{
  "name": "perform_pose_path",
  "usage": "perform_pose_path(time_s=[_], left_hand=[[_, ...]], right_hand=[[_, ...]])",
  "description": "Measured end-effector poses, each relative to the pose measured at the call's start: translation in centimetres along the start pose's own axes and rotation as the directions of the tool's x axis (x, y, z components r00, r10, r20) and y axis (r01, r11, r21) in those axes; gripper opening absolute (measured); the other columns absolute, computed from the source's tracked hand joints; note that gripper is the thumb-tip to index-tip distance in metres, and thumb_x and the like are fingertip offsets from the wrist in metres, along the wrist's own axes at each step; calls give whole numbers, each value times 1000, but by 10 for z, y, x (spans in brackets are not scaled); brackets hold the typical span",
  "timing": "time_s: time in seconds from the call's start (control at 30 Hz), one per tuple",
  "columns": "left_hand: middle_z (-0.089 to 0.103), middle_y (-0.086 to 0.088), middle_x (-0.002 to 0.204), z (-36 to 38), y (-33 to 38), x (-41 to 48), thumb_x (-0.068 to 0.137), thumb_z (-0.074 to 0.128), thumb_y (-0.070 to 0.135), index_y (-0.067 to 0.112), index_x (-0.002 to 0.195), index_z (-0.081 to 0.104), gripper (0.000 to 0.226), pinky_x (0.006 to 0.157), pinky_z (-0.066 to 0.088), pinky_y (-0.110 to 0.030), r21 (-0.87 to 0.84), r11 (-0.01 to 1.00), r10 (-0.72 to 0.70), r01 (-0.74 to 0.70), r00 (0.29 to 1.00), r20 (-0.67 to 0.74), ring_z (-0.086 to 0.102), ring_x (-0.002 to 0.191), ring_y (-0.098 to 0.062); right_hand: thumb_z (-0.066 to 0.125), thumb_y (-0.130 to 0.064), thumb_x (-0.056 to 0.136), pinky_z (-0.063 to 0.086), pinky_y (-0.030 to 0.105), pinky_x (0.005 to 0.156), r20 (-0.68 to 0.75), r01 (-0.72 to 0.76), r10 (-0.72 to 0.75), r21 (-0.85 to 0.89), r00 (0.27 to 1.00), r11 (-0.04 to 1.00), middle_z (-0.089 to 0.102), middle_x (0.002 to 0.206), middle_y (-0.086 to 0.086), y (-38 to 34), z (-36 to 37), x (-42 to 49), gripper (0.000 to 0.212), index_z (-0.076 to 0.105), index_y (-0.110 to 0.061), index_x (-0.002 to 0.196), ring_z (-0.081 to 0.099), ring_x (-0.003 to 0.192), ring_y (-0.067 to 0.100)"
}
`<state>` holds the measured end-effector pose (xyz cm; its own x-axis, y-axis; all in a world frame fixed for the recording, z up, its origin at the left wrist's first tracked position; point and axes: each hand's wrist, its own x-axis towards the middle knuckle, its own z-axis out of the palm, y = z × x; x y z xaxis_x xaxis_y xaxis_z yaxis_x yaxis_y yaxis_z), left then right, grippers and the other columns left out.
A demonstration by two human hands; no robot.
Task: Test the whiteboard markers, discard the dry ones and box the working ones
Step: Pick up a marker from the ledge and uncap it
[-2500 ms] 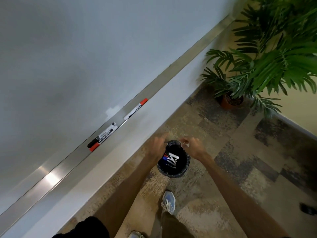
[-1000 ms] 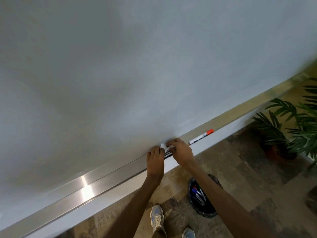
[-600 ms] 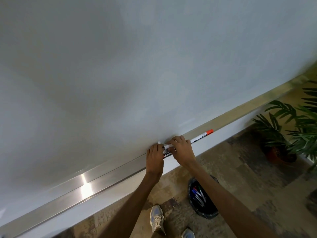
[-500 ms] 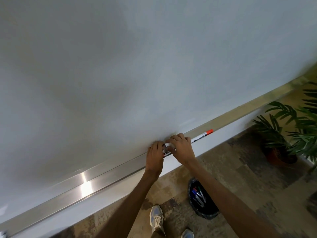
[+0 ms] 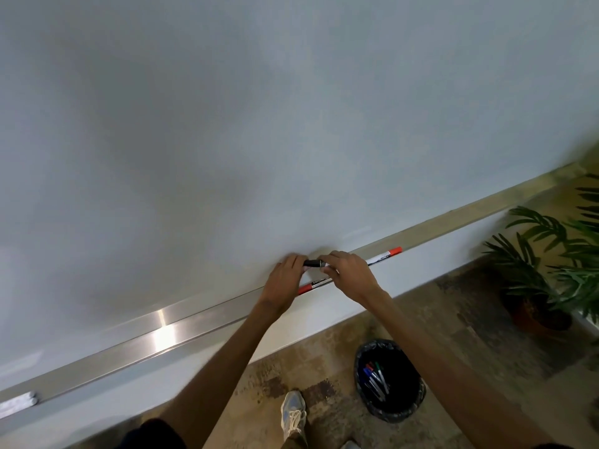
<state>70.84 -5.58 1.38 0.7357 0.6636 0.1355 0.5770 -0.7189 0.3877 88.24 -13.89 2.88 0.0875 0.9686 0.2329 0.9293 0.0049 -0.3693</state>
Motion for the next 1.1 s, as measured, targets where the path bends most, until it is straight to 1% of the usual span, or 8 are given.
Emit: perform_pose_path(time_s=[0.17, 0.27, 0.47, 0.6, 0.73, 0.83, 1.0, 1.1], left_hand=[[53, -7, 117, -15, 15, -5, 99, 50, 11, 10, 126, 52, 27, 82, 46, -31, -17, 993, 119, -118, 992, 35, 54, 102, -23], [53, -7, 119, -24, 20, -13, 98, 54, 12, 10, 128, 53, 30, 82, 45, -31, -8, 991, 131, -131, 991, 31, 53, 104, -22], [60, -10, 114, -51, 16, -36, 95, 46, 17, 9, 127, 56, 34, 81, 44, -30, 43, 988, 146, -146, 989, -3, 58, 99, -26], [62, -9, 111, -70, 14, -52, 95, 49, -1, 8, 126, 57, 34, 77, 38, -23, 96, 989, 117, -109, 991, -71, 60, 96, -27], [61, -8, 106, -96, 11, -69, 100, 48, 7, 9, 125, 58, 27, 72, 38, -26, 121, 988, 114, -99, 986, -124, 59, 90, -26], [61, -8, 106, -114, 8, -82, 103, 44, 14, 9, 126, 56, 27, 71, 42, -30, 148, 987, 80, -57, 984, -158, 59, 89, -26], [59, -3, 112, -147, -9, -103, 105, 39, 17, 16, 131, 52, 29, 70, 49, -32, 184, 982, 17, 29, 971, -240, 61, 87, -23], [61, -3, 115, -176, -20, -119, 106, 37, 19, 17, 133, 51, 30, 73, 51, -31, 158, 983, -28, 88, 938, -345, 62, 88, -22]], right_hand=[[52, -41, 100, 42, 28, 67, 2, 20, -20, 32, 1000, 999, 68, 102, 1, -9, -14, -6, 32, 68, -16, 114, 63, 91, 19], [50, -39, 102, 48, 31, 67, -5, 77, -77, 0, 997, 997, 68, 103, 2, -14, -18, -8, 31, 66, -15, 113, 64, 91, 21], [51, -33, 100, 34, 25, 57, -48, 205, -211, -102, 976, 973, 72, 88, 5, -36, -25, -13, 28, 68, -10, 101, 67, 69, 28], [45, -42, 101, 35, 27, 58, -14, 208, -211, -119, 977, 971, 73, 83, 10, -57, -32, -10, 39, 66, -8, 102, 67, 67, 34], [43, -52, 100, 36, 30, 59, 29, 184, -182, -123, 983, 975, 71, 78, 10, -77, -39, -4, 47, 65, -11, 105, 66, 71, 34], [43, -54, 100, 39, 31, 56, -9, 202, -205, -118, 979, 972, 69, 71, 9, -98, -44, 3, 50, 66, -11, 100, 65, 66, 33], [43, -59, 98, 33, 28, 55, -54, 232, -240, -127, 969, 964, 70, 73, 4, -138, -53, 18, 51, 67, -15, 99, 65, 65, 26], [33, -66, 96, 30, 27, 54, -116, 211, -218, -71, 969, 975, 69, 73, 1, -164, -61, 26, 60, 67, -16, 99, 64, 65, 23]])
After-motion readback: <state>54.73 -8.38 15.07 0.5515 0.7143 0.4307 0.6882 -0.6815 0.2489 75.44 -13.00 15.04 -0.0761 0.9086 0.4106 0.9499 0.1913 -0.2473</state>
